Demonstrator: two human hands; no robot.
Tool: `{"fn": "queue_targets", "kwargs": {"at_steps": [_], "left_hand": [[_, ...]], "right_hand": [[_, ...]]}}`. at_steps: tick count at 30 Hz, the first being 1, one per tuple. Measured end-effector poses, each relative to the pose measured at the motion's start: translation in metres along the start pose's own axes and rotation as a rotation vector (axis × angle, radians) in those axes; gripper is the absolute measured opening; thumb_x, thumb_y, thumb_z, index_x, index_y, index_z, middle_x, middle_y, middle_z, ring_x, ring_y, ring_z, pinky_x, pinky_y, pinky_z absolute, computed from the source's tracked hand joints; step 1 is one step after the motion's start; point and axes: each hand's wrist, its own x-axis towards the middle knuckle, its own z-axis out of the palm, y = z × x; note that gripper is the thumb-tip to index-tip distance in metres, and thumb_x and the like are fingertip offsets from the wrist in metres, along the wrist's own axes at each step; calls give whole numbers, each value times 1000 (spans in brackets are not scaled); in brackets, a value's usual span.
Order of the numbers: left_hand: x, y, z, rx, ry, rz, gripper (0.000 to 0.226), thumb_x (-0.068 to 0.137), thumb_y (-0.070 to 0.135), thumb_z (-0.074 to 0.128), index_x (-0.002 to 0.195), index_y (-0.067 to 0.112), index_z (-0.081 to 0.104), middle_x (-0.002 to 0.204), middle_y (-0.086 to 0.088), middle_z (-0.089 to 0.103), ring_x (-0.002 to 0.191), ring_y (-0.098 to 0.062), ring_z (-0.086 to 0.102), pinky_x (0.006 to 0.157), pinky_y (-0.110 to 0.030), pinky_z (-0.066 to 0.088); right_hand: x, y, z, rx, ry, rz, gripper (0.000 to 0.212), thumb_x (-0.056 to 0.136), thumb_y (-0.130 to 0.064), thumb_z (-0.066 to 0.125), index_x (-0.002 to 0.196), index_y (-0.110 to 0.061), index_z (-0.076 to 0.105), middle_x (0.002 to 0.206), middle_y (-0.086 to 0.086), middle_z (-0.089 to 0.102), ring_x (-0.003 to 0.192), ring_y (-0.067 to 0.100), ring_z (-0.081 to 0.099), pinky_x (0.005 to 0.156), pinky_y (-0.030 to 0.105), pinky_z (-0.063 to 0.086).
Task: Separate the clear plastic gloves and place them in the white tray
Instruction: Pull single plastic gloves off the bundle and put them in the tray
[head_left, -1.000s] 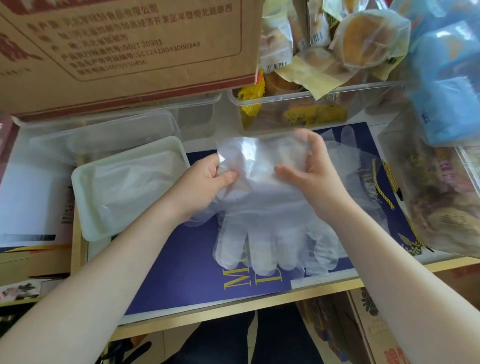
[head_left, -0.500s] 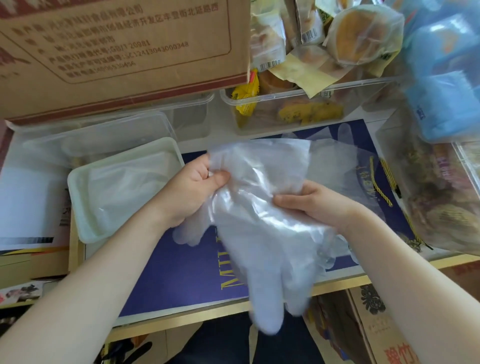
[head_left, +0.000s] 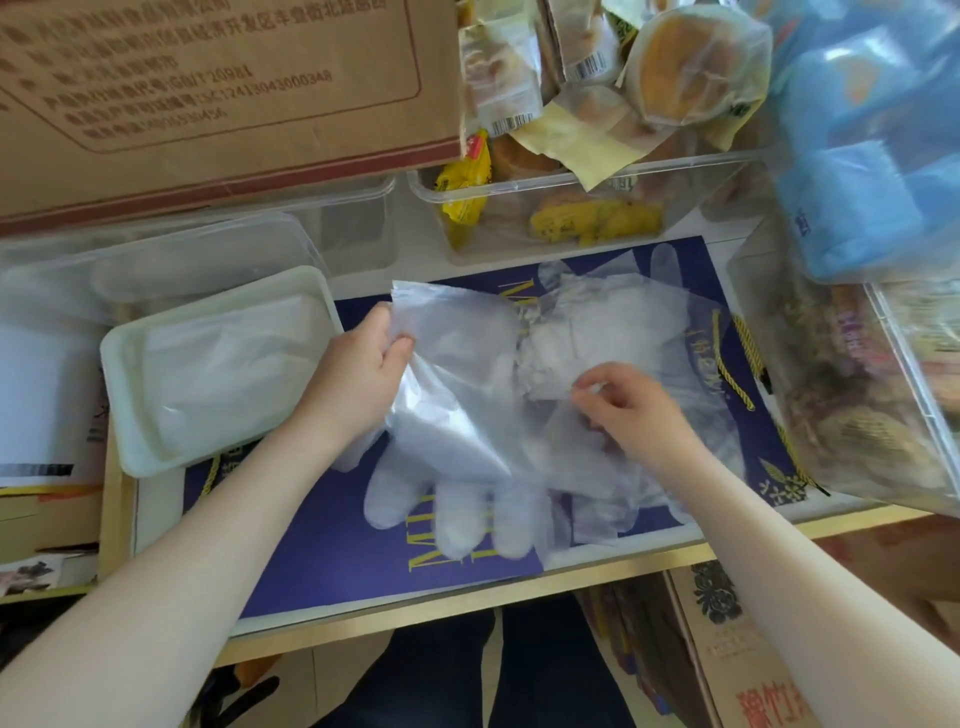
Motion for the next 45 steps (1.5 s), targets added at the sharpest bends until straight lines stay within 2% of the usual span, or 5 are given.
{"fn": "queue_targets", "kwargs": {"at_steps": [5, 19, 25, 38, 45], "left_hand": [[-19, 7, 1, -367, -251, -118, 17, 94, 19, 51, 96, 33, 60, 85, 14, 71, 81, -3, 66, 71, -21, 50], [-39, 40, 36, -543, -470, -39, 17, 82, 20, 62, 94, 15, 73, 101, 36, 63, 101, 15, 56, 82, -7, 44], [-45, 48, 58, -726, -462, -150, 35, 76, 31, 72, 86, -3, 70, 90, -4, 71, 80, -13, 64, 74, -27, 53], [-38, 22, 64, -521, -54, -301, 24, 94, 24, 54, 78, 15, 70, 70, 8, 71, 68, -3, 63, 67, -16, 48], [-38, -13, 48, -240, -131, -349, 31, 95, 29, 51, 94, 3, 69, 87, 3, 65, 82, -15, 59, 78, -31, 42]], "right_hand": [[14, 31, -23, -678, -39, -124, 84, 80, -49, 65, 147, -23, 22, 156, 2, 15, 140, 27, 18, 110, 42, 23], [9, 11, -32, -62, 265, -355, 14, 89, -16, 61, 83, -8, 70, 77, 0, 58, 69, 10, 50, 64, 12, 36], [-2, -10, -29, -6, 267, -389, 6, 84, -10, 66, 81, -11, 70, 73, -4, 63, 64, 8, 55, 63, 15, 43], [1, 42, -29, -294, -19, -275, 49, 92, -32, 53, 137, -15, 41, 139, -2, 41, 129, 17, 34, 103, 28, 28], [11, 34, -26, -544, 64, -283, 40, 92, -35, 53, 124, -12, 51, 132, 5, 45, 117, 29, 41, 94, 38, 37]]}}
